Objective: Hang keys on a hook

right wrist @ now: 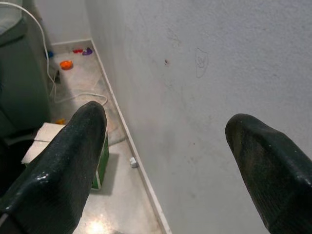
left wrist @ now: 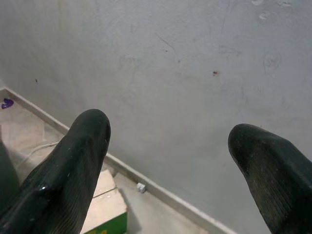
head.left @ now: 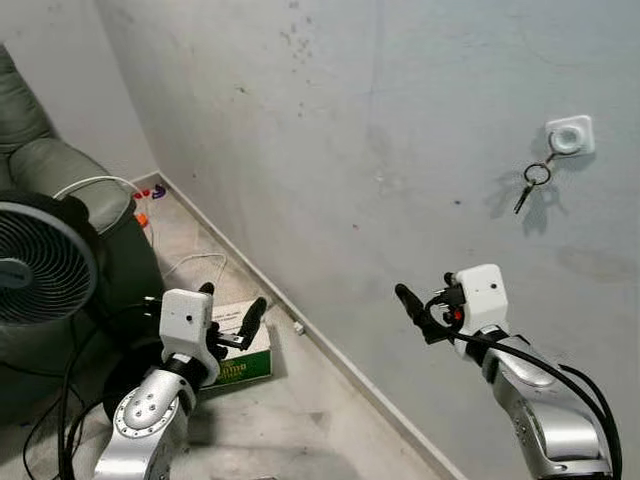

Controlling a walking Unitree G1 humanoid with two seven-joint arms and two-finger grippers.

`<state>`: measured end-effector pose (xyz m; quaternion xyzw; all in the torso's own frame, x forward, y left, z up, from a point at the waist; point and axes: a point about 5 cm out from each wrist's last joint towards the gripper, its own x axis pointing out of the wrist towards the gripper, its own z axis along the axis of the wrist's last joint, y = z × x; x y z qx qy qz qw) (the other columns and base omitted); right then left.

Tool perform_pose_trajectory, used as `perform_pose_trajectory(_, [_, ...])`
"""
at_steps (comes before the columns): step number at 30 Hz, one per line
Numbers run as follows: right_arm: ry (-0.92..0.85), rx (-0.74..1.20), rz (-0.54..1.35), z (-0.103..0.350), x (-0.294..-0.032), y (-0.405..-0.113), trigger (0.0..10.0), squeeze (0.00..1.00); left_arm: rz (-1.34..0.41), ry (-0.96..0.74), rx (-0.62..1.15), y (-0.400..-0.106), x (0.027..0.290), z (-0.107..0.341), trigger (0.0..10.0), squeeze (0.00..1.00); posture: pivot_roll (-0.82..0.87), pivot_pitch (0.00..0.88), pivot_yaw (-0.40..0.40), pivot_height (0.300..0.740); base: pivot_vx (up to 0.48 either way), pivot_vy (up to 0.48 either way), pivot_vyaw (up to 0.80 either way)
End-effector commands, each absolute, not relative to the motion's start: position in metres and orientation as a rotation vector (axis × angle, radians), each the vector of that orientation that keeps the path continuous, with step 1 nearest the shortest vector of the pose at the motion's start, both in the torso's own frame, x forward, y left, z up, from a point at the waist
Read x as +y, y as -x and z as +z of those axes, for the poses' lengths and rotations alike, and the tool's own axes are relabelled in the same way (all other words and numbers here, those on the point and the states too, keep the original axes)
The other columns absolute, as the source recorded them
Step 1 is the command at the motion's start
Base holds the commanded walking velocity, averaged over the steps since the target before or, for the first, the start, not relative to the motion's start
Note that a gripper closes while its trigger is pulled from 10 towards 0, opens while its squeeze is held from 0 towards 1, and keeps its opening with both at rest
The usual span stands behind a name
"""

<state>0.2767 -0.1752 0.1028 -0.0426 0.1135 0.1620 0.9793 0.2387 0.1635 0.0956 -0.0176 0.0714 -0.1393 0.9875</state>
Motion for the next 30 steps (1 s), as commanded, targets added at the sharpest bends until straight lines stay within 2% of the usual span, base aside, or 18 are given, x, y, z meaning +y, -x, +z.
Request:
perform_pose_trajectory(1, [0.085, 0.227, 0.319, 0.1021, -0.1776, -0.2764, 10.0, 0.0, -0.296, 0.032, 0.134, -0.2403, 0.1632, 0.0999, 10.0, 0.0, 0.06, 0.063, 0.05, 0.74, 0.0, 0.319, 0.0])
perform_pose_trajectory(20, [0.066, 0.19, 0.275, 0.1079, -0.1797, -0.2844, 10.0, 0.0, -0.311, 0.021, 0.131, -0.2477, 0.1627, 0.1033, 10.0, 0.0, 0.06, 0.05, 0.073, 0.74, 0.0, 0.334, 0.0])
perform_pose_trajectory(30, [0.058, 0.187, 0.268, 0.1055, -0.1809, -0.2854, 10.0, 0.0, -0.312, 0.023, 0.138, -0.2476, 0.1605, 0.1006, 10.0, 0.0, 0.06, 0.051, 0.074, 0.74, 0.0, 0.48, 0.0])
